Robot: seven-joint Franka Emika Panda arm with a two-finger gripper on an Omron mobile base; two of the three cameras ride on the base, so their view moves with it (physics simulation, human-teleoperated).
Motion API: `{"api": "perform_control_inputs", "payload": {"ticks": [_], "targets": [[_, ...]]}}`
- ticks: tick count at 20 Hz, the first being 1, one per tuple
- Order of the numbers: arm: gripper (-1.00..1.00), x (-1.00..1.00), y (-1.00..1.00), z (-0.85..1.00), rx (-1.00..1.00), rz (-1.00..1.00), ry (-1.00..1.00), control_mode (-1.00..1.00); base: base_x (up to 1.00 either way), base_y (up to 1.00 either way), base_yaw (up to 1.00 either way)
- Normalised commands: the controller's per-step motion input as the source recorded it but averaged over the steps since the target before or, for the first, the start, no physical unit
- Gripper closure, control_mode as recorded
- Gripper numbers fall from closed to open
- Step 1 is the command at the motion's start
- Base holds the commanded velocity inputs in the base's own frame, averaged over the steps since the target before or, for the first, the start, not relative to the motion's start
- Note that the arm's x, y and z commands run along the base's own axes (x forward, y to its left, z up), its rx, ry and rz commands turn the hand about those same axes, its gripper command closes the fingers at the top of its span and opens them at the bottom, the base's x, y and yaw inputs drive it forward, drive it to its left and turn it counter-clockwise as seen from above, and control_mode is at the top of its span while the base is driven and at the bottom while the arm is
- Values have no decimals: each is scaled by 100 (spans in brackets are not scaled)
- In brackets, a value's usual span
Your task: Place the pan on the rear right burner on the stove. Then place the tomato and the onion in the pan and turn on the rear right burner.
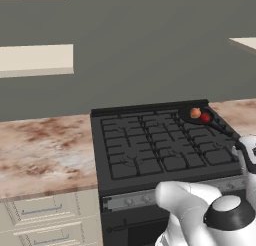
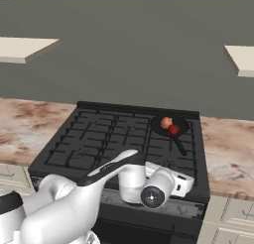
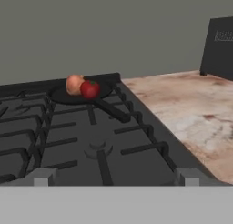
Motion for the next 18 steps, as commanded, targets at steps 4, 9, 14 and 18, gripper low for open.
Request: {"api": "perform_control_inputs", "payload": {"ticks": [4, 9, 14, 18], "targets": [[-100, -47, 0, 0, 0, 0, 0, -100, 0, 0, 0], [-100, -43, 0, 0, 0, 0, -2, -100, 0, 0, 0], [-100, -47, 0, 0, 0, 0, -7, -100, 0, 0, 0], [-100, -45, 4, 1, 0, 0, -11, -100, 0, 0, 0]]}}
